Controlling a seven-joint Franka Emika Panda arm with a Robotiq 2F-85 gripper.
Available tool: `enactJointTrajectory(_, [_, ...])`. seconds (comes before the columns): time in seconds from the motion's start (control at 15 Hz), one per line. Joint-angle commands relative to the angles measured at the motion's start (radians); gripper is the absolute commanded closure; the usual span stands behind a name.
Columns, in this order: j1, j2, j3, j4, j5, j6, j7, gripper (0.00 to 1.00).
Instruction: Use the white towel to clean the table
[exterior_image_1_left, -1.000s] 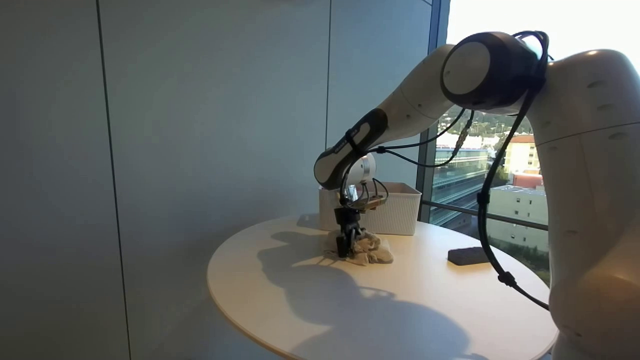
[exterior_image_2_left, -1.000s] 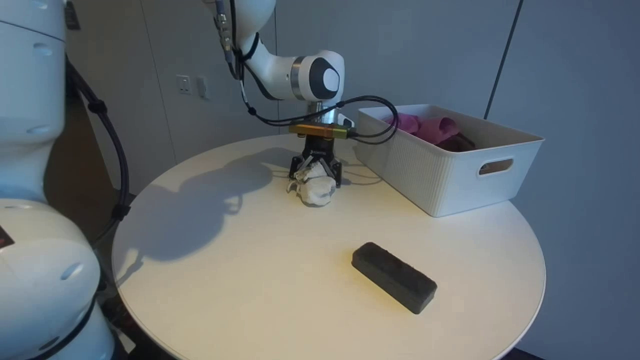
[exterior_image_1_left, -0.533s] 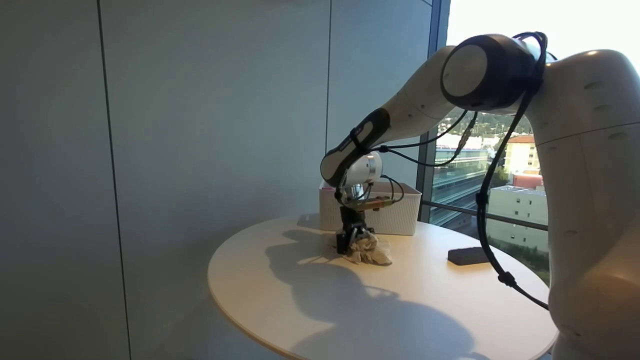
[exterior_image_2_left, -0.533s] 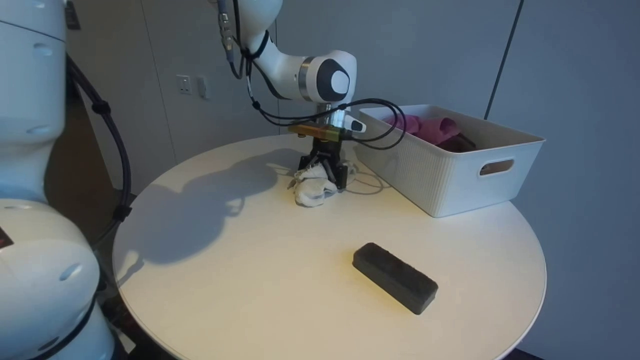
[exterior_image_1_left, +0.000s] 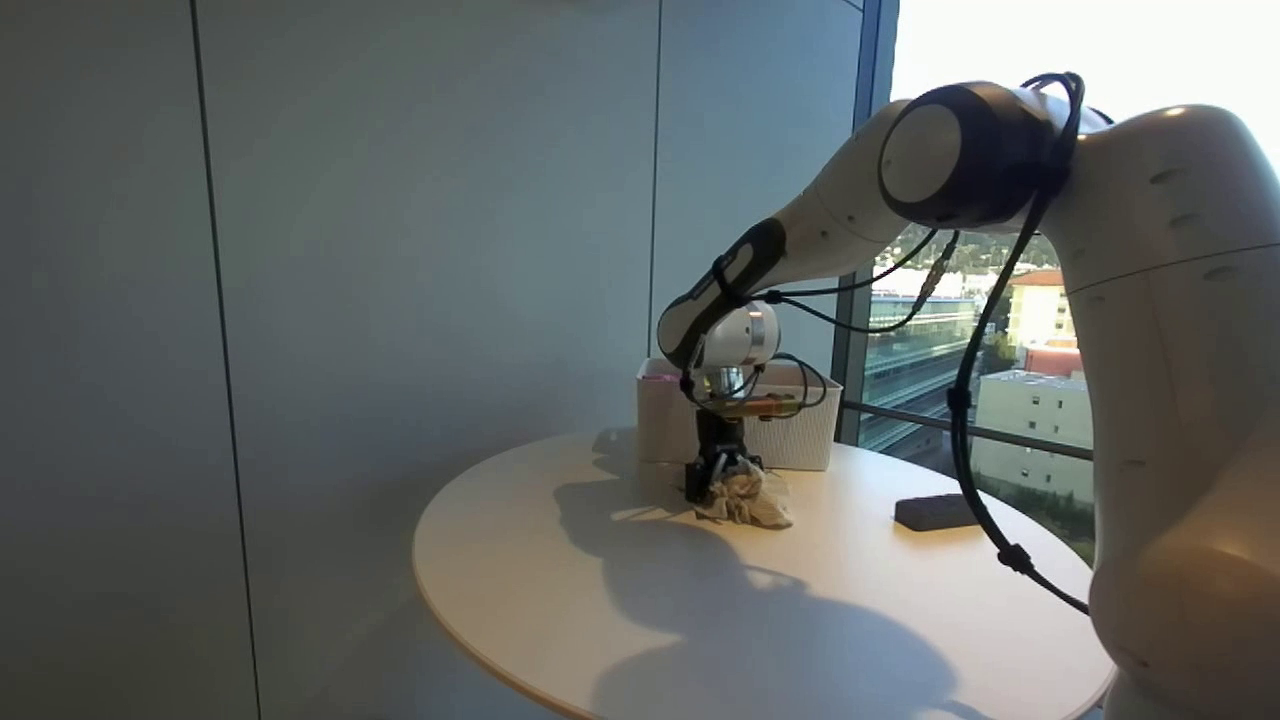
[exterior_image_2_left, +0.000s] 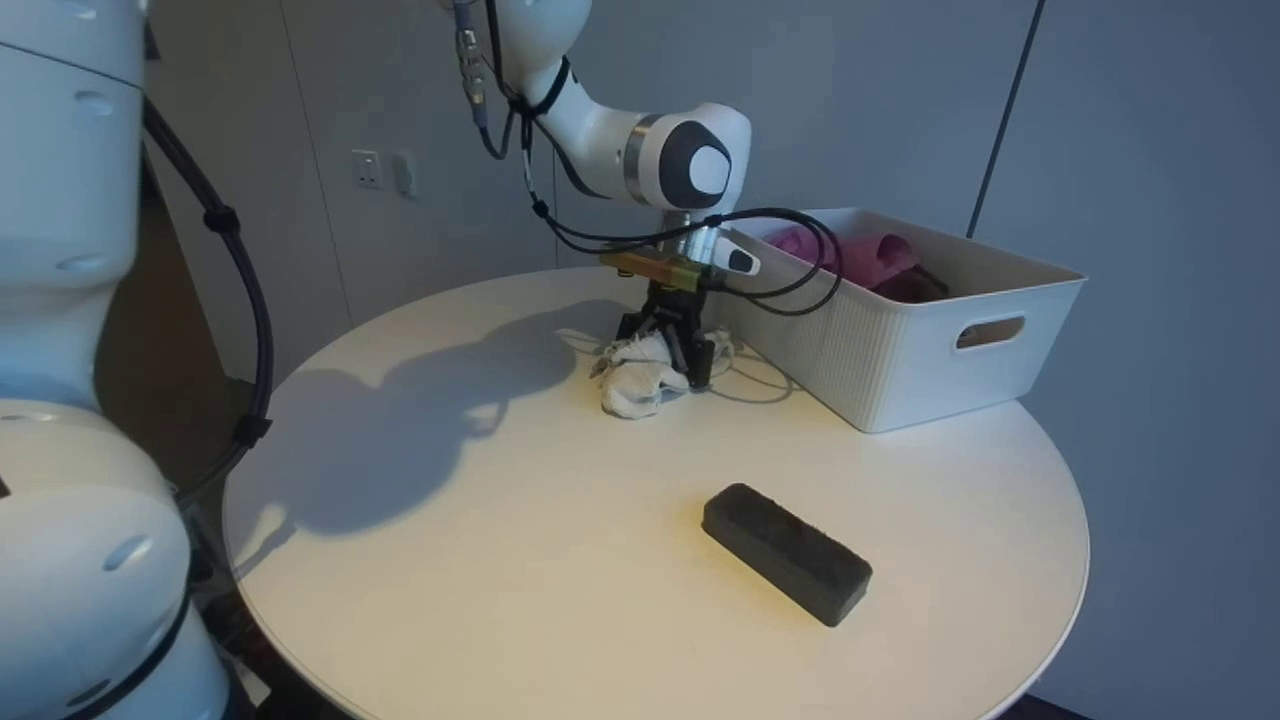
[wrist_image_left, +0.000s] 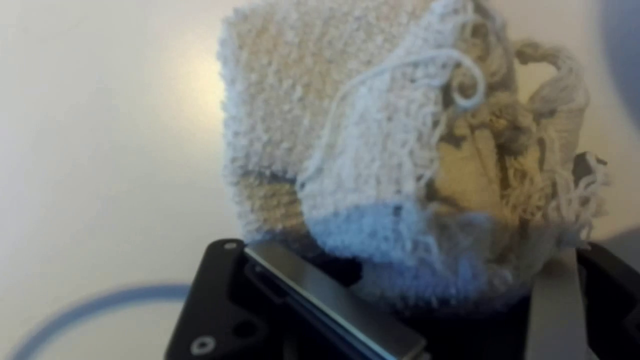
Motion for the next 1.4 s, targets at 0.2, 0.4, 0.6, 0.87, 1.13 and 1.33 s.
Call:
enactJointTrajectory(0.2, [0.062, -0.02, 0.085, -0.127, -0.035, 0.03, -0.148, 0.91])
enactJointTrajectory(0.4, [0.081, -0.043, 0.108, -0.168, -0.087, 0.049, -0.207, 0.91])
enactJointTrajectory(0.6, [0.1, -0.059, 0.129, -0.203, -0.139, 0.071, -0.266, 0.91])
enactJointTrajectory(0.87, [0.081, -0.03, 0.125, -0.137, -0.163, 0.101, -0.391, 0.91])
enactJointTrajectory(1.13, [0.014, -0.041, 0.071, -0.116, -0.028, 0.146, -0.348, 0.91])
enactJointTrajectory(1.33, [-0.034, -0.036, 0.03, -0.106, 0.047, 0.203, -0.329, 0.91])
